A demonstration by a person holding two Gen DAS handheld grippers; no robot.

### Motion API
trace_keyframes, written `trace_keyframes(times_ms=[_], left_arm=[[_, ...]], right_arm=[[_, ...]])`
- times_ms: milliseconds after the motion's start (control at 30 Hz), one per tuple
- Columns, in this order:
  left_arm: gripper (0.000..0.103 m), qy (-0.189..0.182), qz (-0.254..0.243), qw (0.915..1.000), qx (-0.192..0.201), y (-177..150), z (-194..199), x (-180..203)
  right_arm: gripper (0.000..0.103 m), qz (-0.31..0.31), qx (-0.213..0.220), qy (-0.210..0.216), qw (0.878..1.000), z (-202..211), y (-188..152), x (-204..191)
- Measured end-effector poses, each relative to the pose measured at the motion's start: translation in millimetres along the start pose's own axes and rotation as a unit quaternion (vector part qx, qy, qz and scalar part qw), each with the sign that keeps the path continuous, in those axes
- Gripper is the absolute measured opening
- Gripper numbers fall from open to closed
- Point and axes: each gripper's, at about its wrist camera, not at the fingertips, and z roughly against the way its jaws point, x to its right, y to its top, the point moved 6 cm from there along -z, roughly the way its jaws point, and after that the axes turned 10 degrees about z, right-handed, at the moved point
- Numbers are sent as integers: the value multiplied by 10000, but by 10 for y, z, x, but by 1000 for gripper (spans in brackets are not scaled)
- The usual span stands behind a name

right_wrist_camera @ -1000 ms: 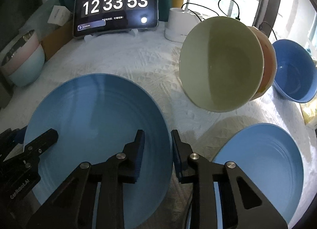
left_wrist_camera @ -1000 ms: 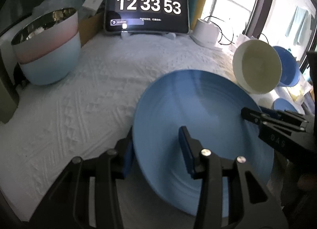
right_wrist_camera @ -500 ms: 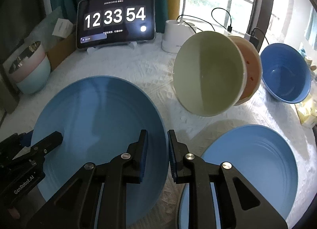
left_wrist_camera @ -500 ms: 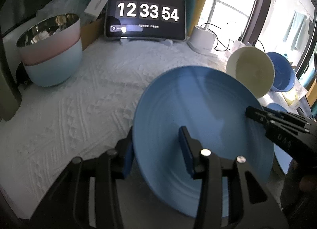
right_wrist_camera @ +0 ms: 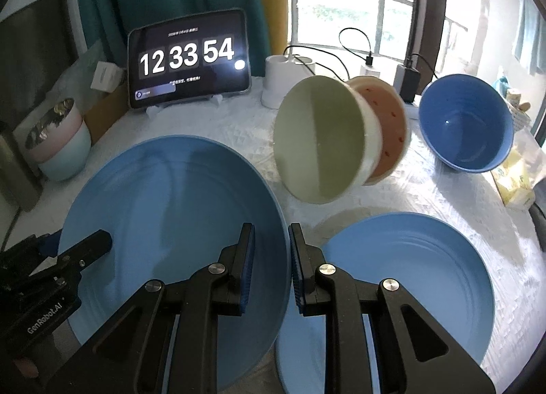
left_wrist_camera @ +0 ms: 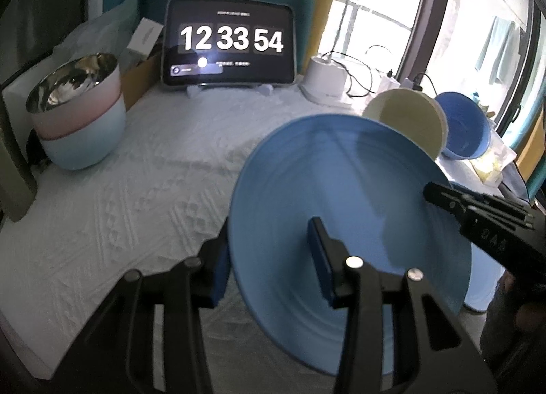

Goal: Organize plates and bowls

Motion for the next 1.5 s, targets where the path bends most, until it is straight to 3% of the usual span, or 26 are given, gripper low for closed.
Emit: trace_keyframes(times_ms=[1500], left_arm=[[43,-320,-1038,9939,-192,-324,37,1525]], right_arm=[[21,-1059,359,-344,9931,531,-662,1324]])
